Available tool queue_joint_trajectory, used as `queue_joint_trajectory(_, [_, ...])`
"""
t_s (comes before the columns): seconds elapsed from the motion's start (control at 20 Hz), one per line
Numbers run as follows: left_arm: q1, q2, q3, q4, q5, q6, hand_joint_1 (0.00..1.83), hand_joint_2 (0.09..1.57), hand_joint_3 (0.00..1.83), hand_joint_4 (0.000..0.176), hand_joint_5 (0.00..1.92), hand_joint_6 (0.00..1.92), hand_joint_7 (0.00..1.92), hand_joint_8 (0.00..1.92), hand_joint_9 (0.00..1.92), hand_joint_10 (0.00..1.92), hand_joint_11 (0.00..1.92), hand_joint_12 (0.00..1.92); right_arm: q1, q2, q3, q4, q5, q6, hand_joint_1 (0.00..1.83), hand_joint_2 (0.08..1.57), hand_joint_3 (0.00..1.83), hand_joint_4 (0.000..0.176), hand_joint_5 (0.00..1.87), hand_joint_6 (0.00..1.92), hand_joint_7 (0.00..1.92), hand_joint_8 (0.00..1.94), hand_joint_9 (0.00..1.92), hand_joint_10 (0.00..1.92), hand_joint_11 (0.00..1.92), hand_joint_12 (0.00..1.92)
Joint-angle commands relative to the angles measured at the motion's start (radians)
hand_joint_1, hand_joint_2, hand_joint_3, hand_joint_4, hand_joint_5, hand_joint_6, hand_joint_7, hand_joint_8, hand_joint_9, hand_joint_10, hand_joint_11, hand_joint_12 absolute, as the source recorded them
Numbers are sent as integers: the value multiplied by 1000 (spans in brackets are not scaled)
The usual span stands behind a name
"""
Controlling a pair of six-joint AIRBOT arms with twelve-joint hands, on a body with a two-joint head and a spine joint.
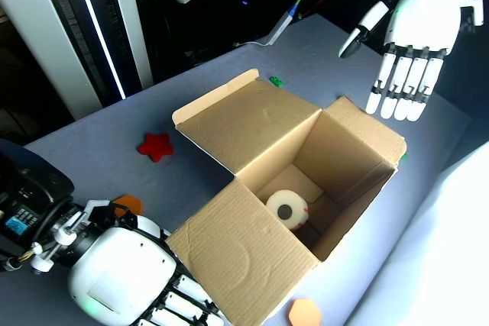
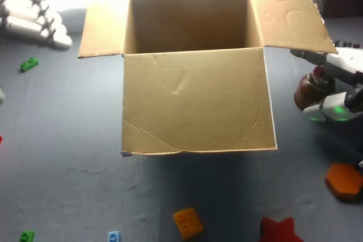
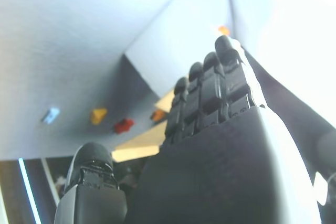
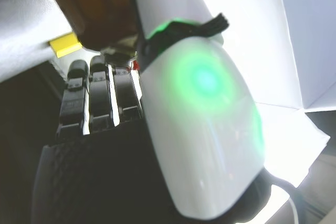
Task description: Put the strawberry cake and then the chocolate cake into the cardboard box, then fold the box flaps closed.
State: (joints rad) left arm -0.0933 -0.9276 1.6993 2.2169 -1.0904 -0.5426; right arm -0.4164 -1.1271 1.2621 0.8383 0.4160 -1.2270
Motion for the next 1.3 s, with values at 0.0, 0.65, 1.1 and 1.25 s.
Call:
queue_joint_trajectory(0.0, [10, 21, -12, -94, 17, 5, 0, 1097, 0, 2, 49, 4, 81, 0, 90, 3, 0, 480, 6, 9, 11, -16, 98, 5, 1124, 1072, 6, 17, 48, 2, 93, 6, 59, 8, 7, 146])
queue_joint_trajectory(0.65, [225, 80, -101, -386, 109, 88, 0, 1090, 0, 21, 104, 3, 128, 2, 126, 4, 0, 597, 7, 10, 27, -16, 102, 5, 1212, 1160, 0, 0, 928, 945, 891, 1293, 568, 1450, 226, 1919])
queue_joint_trajectory(1.1, [344, 41, -73, -536, 191, 102, 0, 1089, 0, 17, 115, 4, 137, 5, 125, 3, 0, 553, 41, 100, -44, -15, 101, 7, 1217, 1173, 0, 0, 890, 969, 878, 1359, 518, 1591, 233, 1921])
queue_joint_trajectory(1.25, [344, 28, -68, -552, 229, 116, 0, 1116, 6, 21, 98, 0, 122, 2, 116, 1, 0, 534, 67, 178, -97, -14, 117, 4, 1199, 1181, 1, 0, 882, 1019, 850, 1354, 500, 1487, 217, 1921])
